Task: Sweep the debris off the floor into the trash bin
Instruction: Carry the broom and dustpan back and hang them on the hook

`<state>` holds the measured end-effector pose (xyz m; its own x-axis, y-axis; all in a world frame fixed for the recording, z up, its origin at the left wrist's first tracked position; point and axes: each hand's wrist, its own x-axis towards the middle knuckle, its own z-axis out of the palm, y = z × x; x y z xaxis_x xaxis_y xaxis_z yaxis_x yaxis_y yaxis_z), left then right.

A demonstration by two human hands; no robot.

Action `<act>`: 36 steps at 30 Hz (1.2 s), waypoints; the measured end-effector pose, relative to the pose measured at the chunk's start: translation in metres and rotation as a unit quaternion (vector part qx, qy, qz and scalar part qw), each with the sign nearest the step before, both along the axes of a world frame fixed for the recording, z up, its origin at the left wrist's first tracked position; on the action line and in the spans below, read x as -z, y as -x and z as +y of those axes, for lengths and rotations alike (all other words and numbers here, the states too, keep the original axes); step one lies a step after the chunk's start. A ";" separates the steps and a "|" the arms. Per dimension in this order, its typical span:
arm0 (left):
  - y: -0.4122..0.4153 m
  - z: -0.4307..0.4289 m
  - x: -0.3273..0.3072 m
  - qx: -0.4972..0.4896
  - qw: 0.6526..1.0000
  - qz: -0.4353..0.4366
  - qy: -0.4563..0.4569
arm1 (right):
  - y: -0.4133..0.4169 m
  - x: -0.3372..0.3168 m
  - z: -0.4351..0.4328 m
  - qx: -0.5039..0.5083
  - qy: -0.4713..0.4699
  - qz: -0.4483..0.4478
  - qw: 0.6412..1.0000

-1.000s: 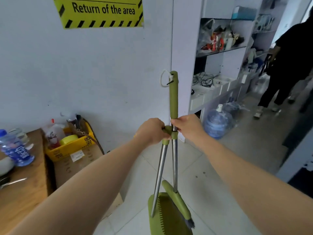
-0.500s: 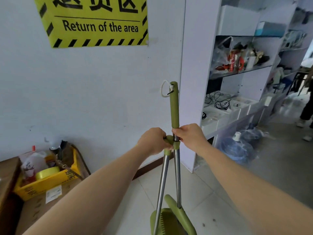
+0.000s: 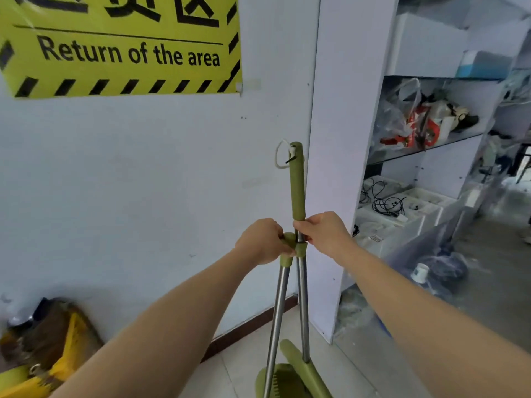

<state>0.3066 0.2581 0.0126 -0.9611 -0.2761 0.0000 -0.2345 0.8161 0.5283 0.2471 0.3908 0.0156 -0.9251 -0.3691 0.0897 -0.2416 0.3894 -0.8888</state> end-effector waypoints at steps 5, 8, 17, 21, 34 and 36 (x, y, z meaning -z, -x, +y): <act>0.072 -0.017 -0.004 -0.031 0.999 0.000 0.009 | 0.078 -0.005 -0.020 -0.027 -0.016 0.011 0.999; 0.114 -0.024 -0.008 -0.054 0.998 0.000 0.011 | 0.124 -0.009 -0.030 -0.049 -0.024 0.021 0.998; 0.219 -0.049 -0.029 -0.134 0.991 0.020 0.000 | 0.242 -0.043 -0.061 -0.136 -0.056 0.051 0.988; 0.247 -0.071 -0.031 -0.163 0.986 0.021 -0.019 | 0.272 -0.056 -0.084 -0.163 -0.058 0.100 0.980; 0.331 -0.166 -0.034 -0.152 0.988 0.016 -0.014 | 0.349 -0.121 -0.193 -0.173 0.109 0.251 0.946; 0.341 -0.179 -0.035 -0.143 0.990 0.011 -0.013 | 0.364 -0.134 -0.209 -0.184 0.115 0.184 0.959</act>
<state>-0.0347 0.0787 0.0480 -0.8434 -0.5371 0.0097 -0.4418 0.7038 0.5563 -0.1165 0.1817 0.1497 -0.6263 -0.5956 0.5030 -0.6382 0.0212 -0.7696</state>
